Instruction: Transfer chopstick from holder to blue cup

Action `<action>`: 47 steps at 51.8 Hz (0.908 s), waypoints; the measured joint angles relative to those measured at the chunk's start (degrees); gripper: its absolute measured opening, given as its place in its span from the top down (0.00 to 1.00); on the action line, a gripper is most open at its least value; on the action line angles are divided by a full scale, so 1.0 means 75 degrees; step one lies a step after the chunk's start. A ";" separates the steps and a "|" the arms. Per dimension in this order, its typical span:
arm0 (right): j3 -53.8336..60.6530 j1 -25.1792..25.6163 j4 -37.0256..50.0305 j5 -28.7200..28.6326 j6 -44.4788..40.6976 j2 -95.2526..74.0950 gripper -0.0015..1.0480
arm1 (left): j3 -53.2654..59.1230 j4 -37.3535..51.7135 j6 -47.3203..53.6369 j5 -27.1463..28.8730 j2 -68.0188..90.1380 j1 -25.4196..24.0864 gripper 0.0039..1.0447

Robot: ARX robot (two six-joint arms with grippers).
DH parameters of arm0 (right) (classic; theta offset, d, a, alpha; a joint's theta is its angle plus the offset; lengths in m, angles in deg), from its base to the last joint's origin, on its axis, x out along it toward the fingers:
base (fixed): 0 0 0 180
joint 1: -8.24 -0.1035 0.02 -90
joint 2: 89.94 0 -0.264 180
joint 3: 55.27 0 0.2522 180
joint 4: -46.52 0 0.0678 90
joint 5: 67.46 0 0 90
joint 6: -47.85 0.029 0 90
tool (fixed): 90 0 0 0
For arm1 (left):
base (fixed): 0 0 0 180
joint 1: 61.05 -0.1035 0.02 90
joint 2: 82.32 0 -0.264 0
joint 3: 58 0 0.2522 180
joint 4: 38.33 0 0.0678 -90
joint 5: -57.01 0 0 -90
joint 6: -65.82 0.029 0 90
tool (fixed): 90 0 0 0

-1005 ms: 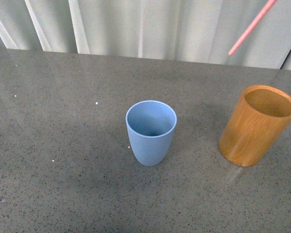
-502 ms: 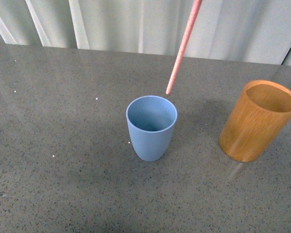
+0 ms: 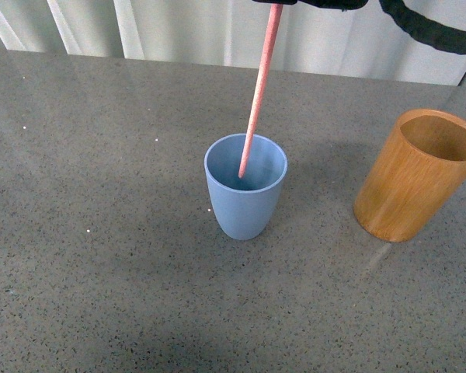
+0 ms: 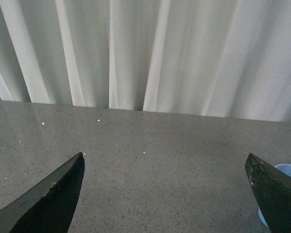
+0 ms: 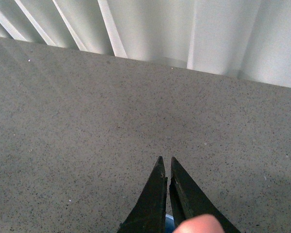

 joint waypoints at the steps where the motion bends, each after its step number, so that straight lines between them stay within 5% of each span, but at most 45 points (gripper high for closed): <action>1: 0.0000 0.0000 0.0015 -0.0006 0.0006 -0.0032 0.99 | 0.0000 0.0000 0.0003 0.0000 0.0000 0.0000 0.06; 29: 0.0985 0.0420 -0.0175 -0.0204 0.0533 0.1722 0.08 | 0.0000 0.0000 0.0003 0.0000 0.0000 0.0000 0.06; 47: 0.2159 0.2235 -0.1577 -0.0947 0.0548 0.4902 0.10 | 0.0000 0.0000 0.0003 0.0000 0.0000 0.0000 0.06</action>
